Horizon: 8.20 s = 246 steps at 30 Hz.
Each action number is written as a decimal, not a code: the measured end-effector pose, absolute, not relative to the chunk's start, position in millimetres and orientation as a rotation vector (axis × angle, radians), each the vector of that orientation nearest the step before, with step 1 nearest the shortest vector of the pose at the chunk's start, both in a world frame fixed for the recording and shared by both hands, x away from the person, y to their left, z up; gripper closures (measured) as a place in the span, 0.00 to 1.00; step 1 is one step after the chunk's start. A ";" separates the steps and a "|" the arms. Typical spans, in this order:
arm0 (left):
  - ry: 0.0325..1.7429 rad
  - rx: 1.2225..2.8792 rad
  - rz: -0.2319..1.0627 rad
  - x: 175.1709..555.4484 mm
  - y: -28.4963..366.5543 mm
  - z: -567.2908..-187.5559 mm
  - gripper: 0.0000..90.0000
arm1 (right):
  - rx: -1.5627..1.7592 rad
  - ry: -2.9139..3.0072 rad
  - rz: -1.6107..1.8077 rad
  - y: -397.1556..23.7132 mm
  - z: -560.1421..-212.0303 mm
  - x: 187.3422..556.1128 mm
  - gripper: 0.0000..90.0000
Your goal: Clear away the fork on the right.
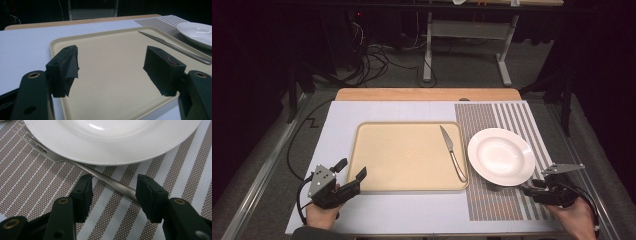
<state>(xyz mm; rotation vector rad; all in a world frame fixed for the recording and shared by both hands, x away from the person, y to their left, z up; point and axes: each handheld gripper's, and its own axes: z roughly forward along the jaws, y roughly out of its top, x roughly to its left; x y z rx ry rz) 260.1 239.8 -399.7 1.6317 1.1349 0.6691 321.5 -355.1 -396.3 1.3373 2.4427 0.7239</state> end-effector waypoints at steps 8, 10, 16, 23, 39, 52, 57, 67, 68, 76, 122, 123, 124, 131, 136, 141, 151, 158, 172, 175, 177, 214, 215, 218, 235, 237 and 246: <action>1.135 1.632 0.667 260.3 239.9 -399.8 0.32 | 1.341 2.458 0.714 -352.2 -402.0 326.7 0.52; 1.135 1.632 0.665 260.4 240.3 -399.8 0.32 | 1.335 2.460 0.711 -351.3 -402.7 328.3 0.52; 1.136 1.632 0.666 260.3 240.1 -399.8 0.32 | 1.315 2.478 0.681 -345.5 -403.9 332.5 0.52; 1.135 1.633 0.666 260.2 240.1 -399.8 0.32 | 1.287 2.502 0.647 -339.1 -406.1 334.1 0.52; 1.137 1.633 0.663 260.7 240.2 -400.1 0.32 | 1.192 2.561 0.623 -327.6 -405.4 327.2 0.67; 1.137 1.634 0.668 260.4 239.9 -400.0 0.32 | 1.110 2.631 0.591 -314.9 -403.4 321.0 0.78; 1.137 1.632 0.673 260.0 240.0 -399.7 0.32 | 1.081 2.658 0.581 -310.1 -402.7 320.3 0.82; 1.136 1.636 0.674 260.0 239.6 -399.8 0.32 | 1.034 2.708 0.575 -304.0 -402.1 319.4 0.89; 1.136 1.636 0.673 260.0 239.5 -399.8 0.32 | 1.034 2.708 0.575 -304.0 -402.1 319.4 0.89; 1.135 1.636 0.674 259.8 239.4 -399.8 0.32 | 0.964 2.735 0.571 -294.8 -402.4 317.7 0.94; 1.128 1.633 0.680 259.1 239.8 -399.2 0.33 | 0.846 2.779 0.652 -252.9 -389.6 325.1 0.96; 1.128 1.632 0.681 259.1 239.8 -399.2 0.33 | 0.847 2.777 0.658 -251.6 -388.8 325.5 0.96; 1.128 1.632 0.680 259.1 239.8 -399.2 0.33 | 0.843 2.778 0.661 -250.3 -388.1 326.2 0.96; 1.128 1.632 0.682 259.0 239.8 -399.2 0.33 | 0.820 2.782 0.674 -238.9 -383.5 329.8 0.96; 1.129 1.630 0.682 259.0 240.2 -399.2 0.33 | 0.813 2.786 0.690 -230.3 -379.1 333.9 0.96; 1.128 1.629 0.682 259.0 240.2 -399.2 0.33 | 0.813 2.786 0.704 -222.4 -375.0 339.1 0.96; 1.128 1.629 0.680 259.1 240.4 -399.3 0.33 | 0.798 2.782 0.724 -202.6 -367.4 346.2 0.96; 1.129 1.627 0.677 259.3 240.9 -399.3 0.33 | 0.793 2.787 0.735 -191.9 -363.6 352.2 0.96; 1.137 1.618 0.688 258.5 242.8 -398.5 0.33 | 0.821 2.795 0.777 -170.8 -355.6 367.9 0.96; 1.133 1.624 0.687 259.0 242.7 -398.6 0.33 | 0.836 2.799 0.774 -164.4 -354.0 372.2 0.96; 1.131 1.626 0.686 259.2 242.8 -398.7 0.33 | 0.832 2.801 0.769 -161.2 -353.3 374.6 0.96; 1.137 1.632 0.683 262.6 246.1 -399.9 0.32 | 1.006 2.799 0.769 -116.8 -370.2 414.8 0.96; 1.137 1.631 0.683 262.6 246.2 -399.9 0.32 | 1.008 2.799 0.767 -116.0 -371.1 414.9 0.96; 1.137 1.631 0.684 262.4 246.0 -399.9 0.32 | 1.027 2.799 0.757 -112.8 -374.7 416.8 0.96; 1.136 1.633 0.676 262.4 245.8 -400.2 0.32 | 1.122 2.794 0.759 -103.6 -396.1 431.1 0.95; 1.136 1.633 0.676 262.4 245.8 -400.2 0.32 | 1.123 2.793 0.752 -102.8 -397.3 431.3 0.95; 1.133 1.638 0.677 262.1 245.2 -400.1 0.32 | 1.074 2.743 0.678 -96.2 -404.0 430.9 0.94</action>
